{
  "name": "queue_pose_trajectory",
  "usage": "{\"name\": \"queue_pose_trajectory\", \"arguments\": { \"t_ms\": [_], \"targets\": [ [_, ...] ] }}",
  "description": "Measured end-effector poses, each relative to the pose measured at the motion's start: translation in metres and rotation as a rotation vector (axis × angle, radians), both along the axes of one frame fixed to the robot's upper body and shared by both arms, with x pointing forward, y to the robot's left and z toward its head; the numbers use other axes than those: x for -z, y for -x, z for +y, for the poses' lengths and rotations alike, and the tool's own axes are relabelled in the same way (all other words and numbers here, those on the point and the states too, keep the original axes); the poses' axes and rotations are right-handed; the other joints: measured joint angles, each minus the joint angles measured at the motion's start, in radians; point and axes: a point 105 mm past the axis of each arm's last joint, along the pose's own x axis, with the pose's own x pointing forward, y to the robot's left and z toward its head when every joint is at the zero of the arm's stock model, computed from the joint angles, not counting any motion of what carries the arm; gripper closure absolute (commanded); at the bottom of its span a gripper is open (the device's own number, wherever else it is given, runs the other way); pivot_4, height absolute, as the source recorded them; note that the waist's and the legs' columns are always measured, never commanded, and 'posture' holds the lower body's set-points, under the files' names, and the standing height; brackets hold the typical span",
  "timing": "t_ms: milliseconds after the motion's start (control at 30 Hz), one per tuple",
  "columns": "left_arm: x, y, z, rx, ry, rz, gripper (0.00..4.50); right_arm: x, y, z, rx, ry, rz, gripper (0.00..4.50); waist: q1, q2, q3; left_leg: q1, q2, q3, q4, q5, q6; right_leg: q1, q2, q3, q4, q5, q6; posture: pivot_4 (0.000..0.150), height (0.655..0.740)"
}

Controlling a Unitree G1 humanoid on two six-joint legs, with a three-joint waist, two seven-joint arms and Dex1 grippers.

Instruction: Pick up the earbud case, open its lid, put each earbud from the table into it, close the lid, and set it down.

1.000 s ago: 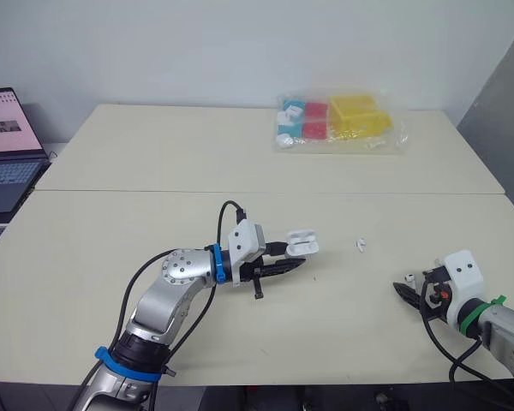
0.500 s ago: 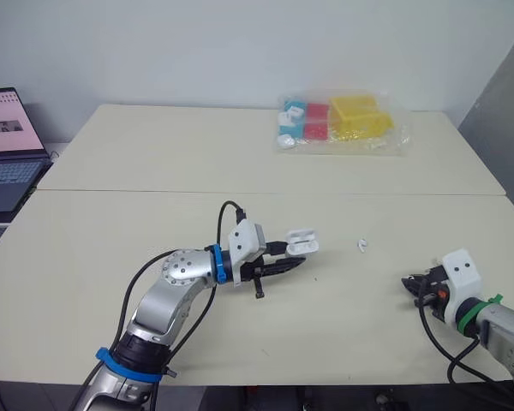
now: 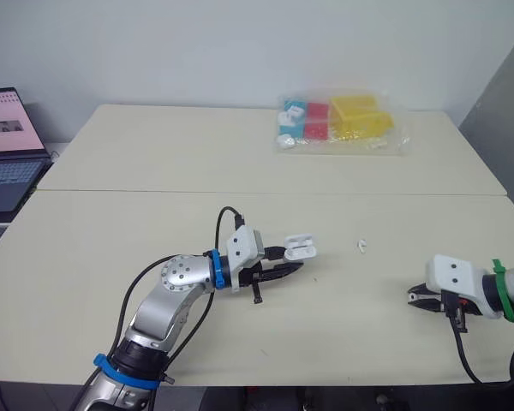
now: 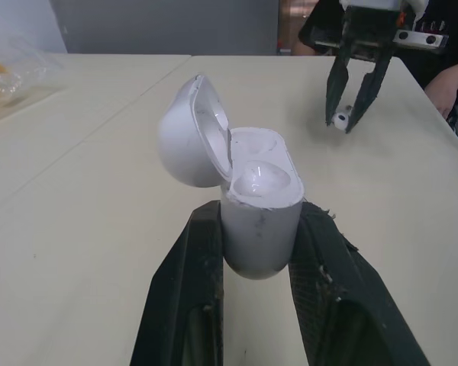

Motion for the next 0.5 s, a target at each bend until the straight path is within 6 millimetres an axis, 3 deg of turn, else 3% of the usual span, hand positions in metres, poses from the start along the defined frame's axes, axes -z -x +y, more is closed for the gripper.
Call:
{"name": "queue_pose_trajectory", "arguments": {
  "t_ms": [200, 433, 467, 500],
  "targets": [
    [0.002, 0.003, 0.002, -0.011, -0.007, 0.0, 3.71, 0.0, -0.017, -0.017, -0.136, 0.171, 0.03, 4.08, 0.002, 0.0, 0.0, 0.0, 0.0, 0.0, 0.0, 0.0, 0.0, 0.0, 0.0, -0.001, 0.0, 0.0, -0.001, 0.15, 0.7378],
    [0.0, 0.004, 0.002, -0.021, -0.01, -0.001, 3.71, 0.008, -0.021, -0.01, -0.153, 0.153, 0.069, 4.08, 0.003, 0.0, 0.0, 0.001, 0.0, 0.0, 0.0, 0.0, 0.0, 0.0, -0.001, 0.0, 0.001, 0.0, -0.001, 0.15, 0.7378],
    [0.002, 0.005, 0.002, -0.023, -0.012, 0.004, 3.71, 0.009, -0.021, -0.009, -0.154, 0.149, 0.072, 3.37, 0.003, 0.0, 0.0, 0.001, 0.0, 0.0, 0.0, 0.0, 0.0, 0.0, -0.001, 0.0, 0.001, 0.0, -0.001, 0.15, 0.7378],
    [0.002, 0.005, 0.002, -0.024, -0.013, 0.006, 3.71, 0.009, -0.021, -0.009, -0.153, 0.147, 0.071, 3.08, 0.003, 0.0, 0.0, 0.001, 0.0, 0.0, 0.0, 0.0, 0.0, 0.001, -0.001, 0.0, 0.002, 0.0, -0.001, 0.15, 0.7378]
  ]
}}
